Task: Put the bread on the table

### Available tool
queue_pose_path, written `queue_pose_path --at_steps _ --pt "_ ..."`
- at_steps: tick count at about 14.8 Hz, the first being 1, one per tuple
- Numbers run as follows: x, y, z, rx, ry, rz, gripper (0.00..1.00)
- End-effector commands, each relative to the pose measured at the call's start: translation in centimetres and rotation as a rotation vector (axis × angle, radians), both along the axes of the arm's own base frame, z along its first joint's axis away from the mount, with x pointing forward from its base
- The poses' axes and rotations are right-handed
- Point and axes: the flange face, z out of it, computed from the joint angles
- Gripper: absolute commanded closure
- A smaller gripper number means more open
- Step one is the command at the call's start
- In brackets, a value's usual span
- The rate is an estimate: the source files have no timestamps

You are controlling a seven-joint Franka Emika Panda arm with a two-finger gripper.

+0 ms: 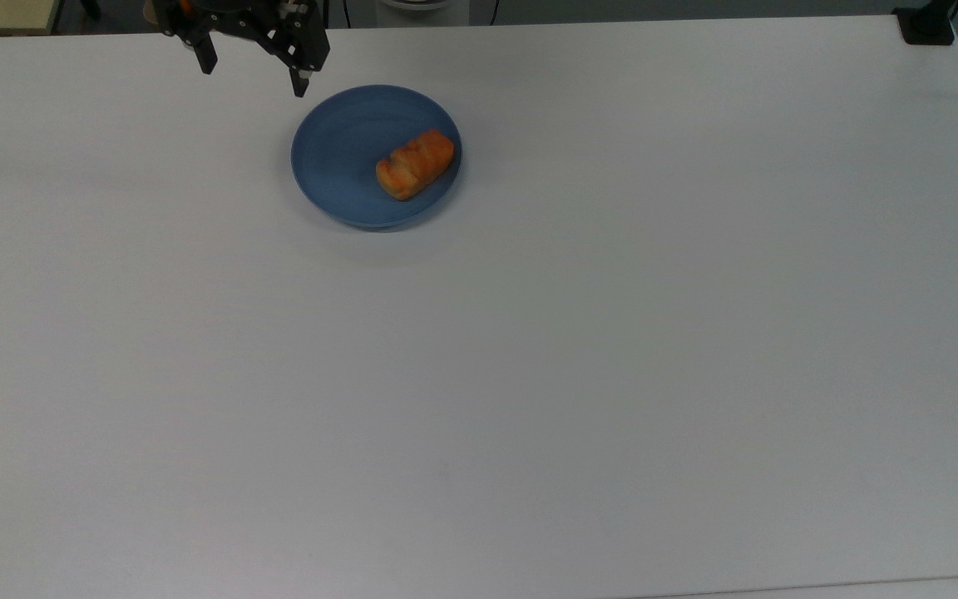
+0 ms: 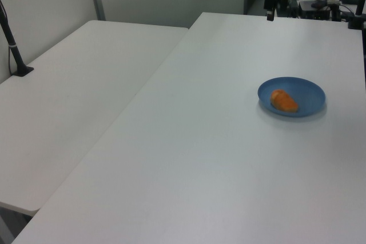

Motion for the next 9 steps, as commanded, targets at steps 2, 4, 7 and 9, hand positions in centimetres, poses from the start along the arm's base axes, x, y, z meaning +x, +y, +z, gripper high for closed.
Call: queue_pose_path --at_steps 2,4,7,9 --pt "-1.5 -0.3 1.7 0.023 0.031 -0.001 0.0" --pt "-1.5 -1.3 1.6 0.026 0.033 0.012 0.0" --pt "-1.6 -1.5 1.4 0.029 0.04 0.051 0.0" --pt "-1.5 -1.6 1.2 0.044 0.041 0.041 0.0"
